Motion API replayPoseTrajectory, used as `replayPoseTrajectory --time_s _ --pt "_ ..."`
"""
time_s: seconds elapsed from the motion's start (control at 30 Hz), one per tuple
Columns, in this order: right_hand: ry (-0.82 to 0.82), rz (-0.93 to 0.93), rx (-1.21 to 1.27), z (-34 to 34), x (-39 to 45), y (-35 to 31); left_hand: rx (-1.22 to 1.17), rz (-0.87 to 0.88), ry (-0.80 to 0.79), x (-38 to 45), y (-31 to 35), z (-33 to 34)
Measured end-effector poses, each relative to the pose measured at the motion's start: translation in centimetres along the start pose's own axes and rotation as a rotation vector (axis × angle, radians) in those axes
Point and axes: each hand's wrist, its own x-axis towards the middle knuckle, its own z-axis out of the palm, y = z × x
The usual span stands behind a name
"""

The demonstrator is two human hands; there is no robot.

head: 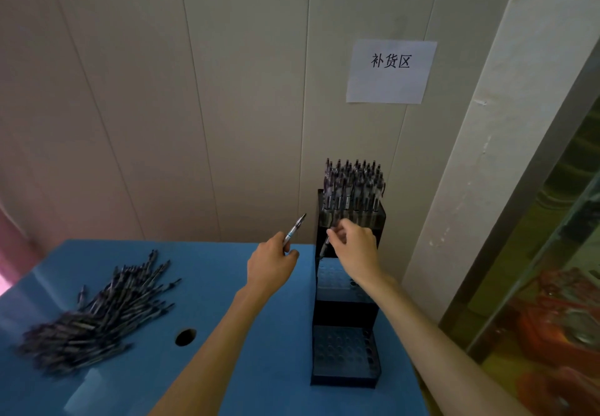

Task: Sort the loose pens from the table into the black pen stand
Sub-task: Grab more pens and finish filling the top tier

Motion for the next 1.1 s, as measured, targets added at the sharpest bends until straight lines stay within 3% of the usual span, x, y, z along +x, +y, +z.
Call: replayPoseTrajectory --time_s 0.8,1.1 --pt "-0.018 0.026 -0.178 1.8 0.4 1.0 -0.032 0.014 -0.046 0.8 -0.7 1.3" --pt "-0.143 0.085 -0.25 2.6 -0.9 1.9 -0.031 0.001 -0.058 0.4 -0.9 1.1"
